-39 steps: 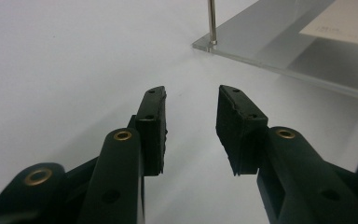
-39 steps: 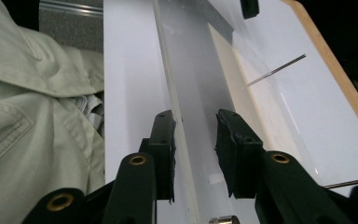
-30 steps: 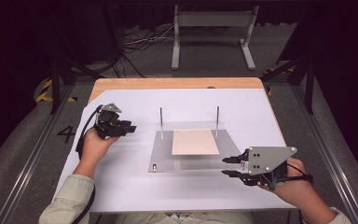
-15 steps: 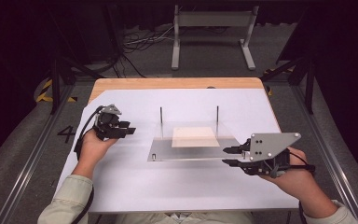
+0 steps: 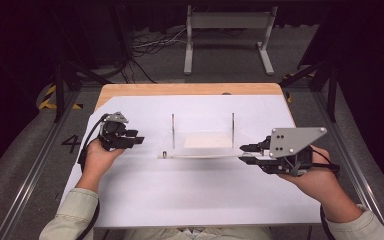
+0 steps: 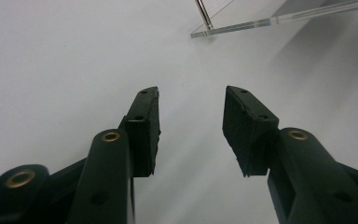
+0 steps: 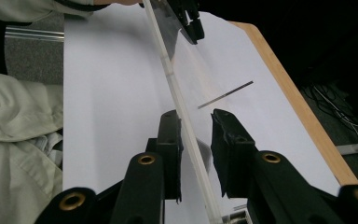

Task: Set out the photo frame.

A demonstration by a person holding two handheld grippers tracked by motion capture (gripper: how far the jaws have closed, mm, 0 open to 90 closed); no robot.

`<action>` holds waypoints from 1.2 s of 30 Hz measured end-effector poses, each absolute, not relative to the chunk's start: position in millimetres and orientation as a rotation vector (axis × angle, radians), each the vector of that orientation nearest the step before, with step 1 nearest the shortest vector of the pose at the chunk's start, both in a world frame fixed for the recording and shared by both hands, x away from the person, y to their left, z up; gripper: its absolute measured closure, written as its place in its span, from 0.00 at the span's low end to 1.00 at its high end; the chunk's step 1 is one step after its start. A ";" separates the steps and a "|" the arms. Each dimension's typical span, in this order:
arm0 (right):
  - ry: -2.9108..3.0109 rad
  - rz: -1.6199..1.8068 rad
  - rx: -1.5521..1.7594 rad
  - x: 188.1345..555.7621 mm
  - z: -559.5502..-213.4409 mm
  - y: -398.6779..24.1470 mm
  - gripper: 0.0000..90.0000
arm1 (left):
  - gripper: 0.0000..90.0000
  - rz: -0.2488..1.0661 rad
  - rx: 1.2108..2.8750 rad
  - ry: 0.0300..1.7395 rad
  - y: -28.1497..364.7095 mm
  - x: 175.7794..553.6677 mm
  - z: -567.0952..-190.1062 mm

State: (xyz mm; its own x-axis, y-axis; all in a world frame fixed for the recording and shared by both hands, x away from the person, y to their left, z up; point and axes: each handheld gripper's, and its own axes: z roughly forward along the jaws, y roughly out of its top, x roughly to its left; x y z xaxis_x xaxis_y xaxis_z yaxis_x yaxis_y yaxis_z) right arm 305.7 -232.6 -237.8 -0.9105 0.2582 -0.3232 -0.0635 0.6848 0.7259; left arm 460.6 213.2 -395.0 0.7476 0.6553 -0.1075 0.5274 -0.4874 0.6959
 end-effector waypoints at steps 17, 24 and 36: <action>2.439 1.167 0.215 333.4 -220.4 -234.1 0.83 | 0.62 0.226 2.192 0.893 219.2 457.7 -395.4; 2.421 1.211 0.227 345.8 -214.9 -236.2 0.82 | 0.62 0.222 2.183 0.898 220.1 457.2 -395.6; 2.352 1.309 0.295 373.5 -212.7 -242.1 0.77 | 0.62 0.224 2.191 0.888 220.6 457.5 -395.4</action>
State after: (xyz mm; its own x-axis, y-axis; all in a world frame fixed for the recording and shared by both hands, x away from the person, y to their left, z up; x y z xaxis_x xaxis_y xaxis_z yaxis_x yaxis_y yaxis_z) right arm 373.5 -242.1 -212.7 -0.8849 0.3834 -0.2645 -0.0228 0.5316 0.8467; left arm 457.5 220.6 -395.4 0.7442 0.6589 -0.1094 0.5278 -0.4797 0.7009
